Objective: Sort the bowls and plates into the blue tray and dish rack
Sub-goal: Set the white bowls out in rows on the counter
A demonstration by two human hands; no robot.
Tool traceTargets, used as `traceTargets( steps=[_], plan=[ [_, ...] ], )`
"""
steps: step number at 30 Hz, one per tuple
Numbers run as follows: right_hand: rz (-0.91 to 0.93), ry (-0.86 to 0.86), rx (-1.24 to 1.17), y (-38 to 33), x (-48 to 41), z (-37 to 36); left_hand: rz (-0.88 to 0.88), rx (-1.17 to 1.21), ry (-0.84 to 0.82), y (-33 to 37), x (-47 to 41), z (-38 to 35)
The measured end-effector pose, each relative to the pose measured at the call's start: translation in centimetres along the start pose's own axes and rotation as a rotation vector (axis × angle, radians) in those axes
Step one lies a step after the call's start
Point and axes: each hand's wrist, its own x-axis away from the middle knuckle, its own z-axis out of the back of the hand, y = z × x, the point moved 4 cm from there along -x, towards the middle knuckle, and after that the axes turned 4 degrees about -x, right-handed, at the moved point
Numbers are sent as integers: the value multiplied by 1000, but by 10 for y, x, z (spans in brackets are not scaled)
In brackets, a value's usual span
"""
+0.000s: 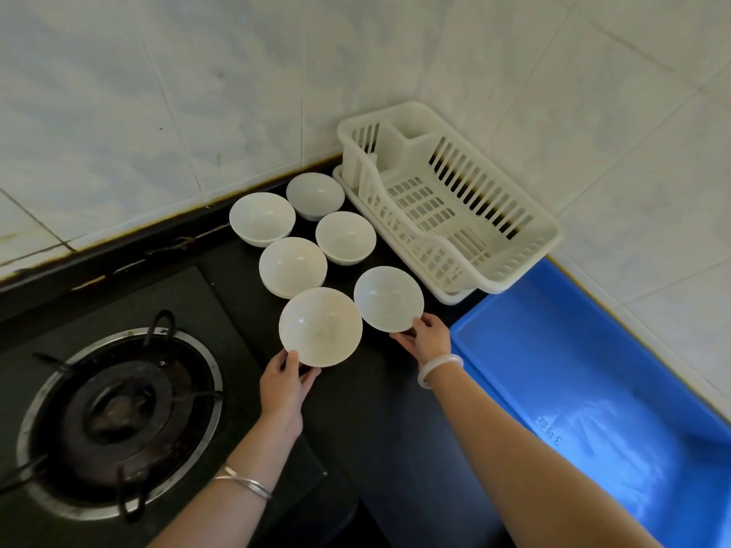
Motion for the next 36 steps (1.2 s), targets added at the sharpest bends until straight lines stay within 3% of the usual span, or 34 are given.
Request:
traceTargets(
  steps=[19,30,36],
  plan=[
    [2,-4,24,-10,-10,-19,2,0,39,2,-7,-8],
    [10,-79,255,-15,-1,-7,-78,-18,-15,-6,3,-12],
    [142,-140,459,-24,27,14,-154,-188,-53,-27,22,-13]
  ],
)
